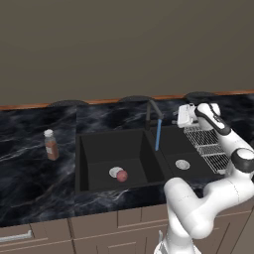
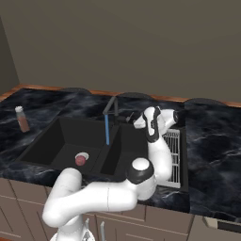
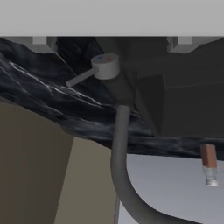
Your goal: Turn on the sink faucet. Then move the onion from the counter to the sink. Turn off the sink. Move the vegetable from the sink to the pot next to the stove. Finally move the pot to the rear right burner.
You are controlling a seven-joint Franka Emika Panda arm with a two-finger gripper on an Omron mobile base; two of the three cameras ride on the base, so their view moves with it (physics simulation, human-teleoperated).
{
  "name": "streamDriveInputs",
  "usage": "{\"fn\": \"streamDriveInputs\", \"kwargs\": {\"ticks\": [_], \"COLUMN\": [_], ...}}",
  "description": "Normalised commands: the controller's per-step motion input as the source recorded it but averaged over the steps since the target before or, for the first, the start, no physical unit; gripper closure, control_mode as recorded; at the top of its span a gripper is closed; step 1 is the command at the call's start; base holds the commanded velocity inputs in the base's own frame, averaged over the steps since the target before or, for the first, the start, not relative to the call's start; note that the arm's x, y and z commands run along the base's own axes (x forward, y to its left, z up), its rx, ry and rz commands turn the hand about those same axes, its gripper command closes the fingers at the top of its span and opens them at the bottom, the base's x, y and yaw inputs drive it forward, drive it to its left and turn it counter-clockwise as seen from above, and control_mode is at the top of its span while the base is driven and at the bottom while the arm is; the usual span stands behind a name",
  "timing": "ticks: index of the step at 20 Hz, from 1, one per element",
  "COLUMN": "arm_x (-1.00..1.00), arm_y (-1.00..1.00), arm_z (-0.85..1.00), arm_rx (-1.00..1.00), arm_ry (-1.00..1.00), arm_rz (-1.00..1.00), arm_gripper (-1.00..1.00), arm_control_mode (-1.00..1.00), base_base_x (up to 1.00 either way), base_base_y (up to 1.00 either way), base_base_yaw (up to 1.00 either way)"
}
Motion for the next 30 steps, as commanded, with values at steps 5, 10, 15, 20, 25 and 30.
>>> {"fn": "streamDriveInputs", "kwargs": {"ticks": [5,10,15,20,25,30], "arm_x": [0.07,0.0,0.05,0.04,0.01,0.02], "arm_y": [0.01,0.0,0.0,0.01,0.01,0.0], "arm_z": [0.0,0.0,0.0,0.0,0.0,0.0], "arm_rx": [0.0,0.0,0.0,0.02,0.04,0.05], "arm_ry": [0.01,-0.02,0.0,0.0,0.0,0.0], "arm_rz": [0.04,0.05,0.03,0.03,0.03,0.02], "arm_gripper": [-1.0,-1.0,-1.0,-1.0,-1.0,-1.0], "arm_control_mode": [-1.0,-1.0,-1.0,-1.0,-1.0,-1.0], "base_base_x": [0.0,0.0,0.0,0.0,0.0,0.0], "base_base_y": [0.0,0.0,0.0,0.0,0.0,0.0], "base_base_yaw": [0.0,0.0,0.0,0.0,0.0,0.0]}}
